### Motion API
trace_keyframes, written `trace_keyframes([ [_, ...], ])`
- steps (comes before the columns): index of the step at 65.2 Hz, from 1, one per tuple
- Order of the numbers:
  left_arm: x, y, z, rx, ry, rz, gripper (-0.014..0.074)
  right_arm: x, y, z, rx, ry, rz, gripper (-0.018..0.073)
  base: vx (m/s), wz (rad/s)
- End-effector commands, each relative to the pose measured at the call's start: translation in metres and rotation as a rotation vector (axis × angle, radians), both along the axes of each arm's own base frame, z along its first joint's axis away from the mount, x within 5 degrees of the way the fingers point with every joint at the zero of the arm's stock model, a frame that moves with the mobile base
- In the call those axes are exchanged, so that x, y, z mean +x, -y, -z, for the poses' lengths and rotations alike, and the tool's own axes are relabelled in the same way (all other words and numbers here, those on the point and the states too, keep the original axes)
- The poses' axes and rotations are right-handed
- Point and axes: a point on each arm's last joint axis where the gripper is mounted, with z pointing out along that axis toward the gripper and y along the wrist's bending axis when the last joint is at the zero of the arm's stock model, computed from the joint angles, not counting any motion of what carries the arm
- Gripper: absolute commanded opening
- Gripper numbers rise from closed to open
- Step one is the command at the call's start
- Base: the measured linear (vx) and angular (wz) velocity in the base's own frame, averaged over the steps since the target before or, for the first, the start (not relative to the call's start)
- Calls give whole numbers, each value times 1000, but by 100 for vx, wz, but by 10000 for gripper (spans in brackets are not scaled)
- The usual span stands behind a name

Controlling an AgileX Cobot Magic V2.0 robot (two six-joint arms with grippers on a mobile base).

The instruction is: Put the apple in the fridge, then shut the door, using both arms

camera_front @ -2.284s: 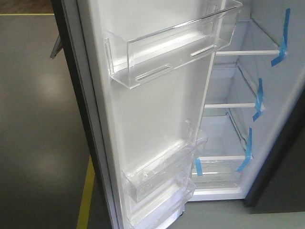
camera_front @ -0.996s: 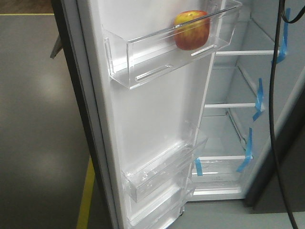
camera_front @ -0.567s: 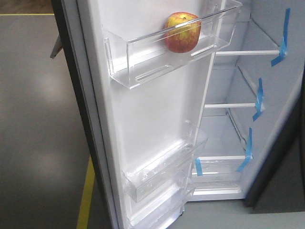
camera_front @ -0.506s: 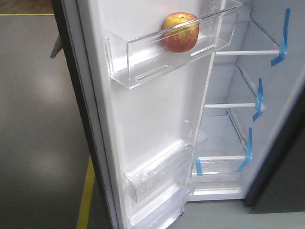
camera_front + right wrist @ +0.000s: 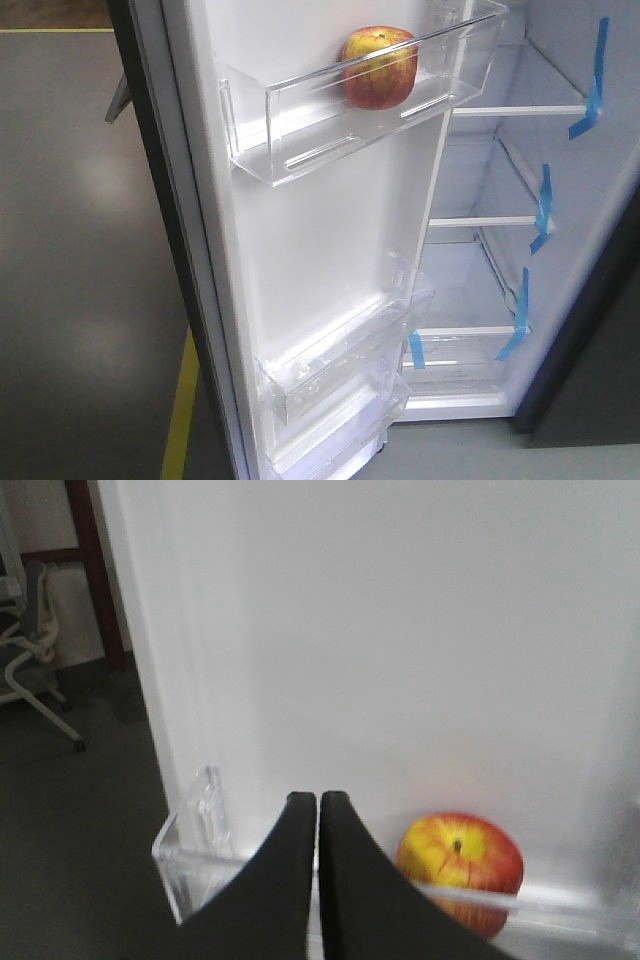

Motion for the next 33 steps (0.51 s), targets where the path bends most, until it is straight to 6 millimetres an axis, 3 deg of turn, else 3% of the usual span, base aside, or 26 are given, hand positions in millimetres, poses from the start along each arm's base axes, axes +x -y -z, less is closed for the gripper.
trace_keyframes([
  [1,1,1,1,5,74,17,-6,-27,2,2,40,31,25,-5,0,0],
  [19,0,4,-20,4,309,48,-6,-88,4,63,37,-42,59,-5,0,0],
  [33,-4,6,-36,12,484,70,-6,-134,6,100,42,-32,76,-5,0,0],
])
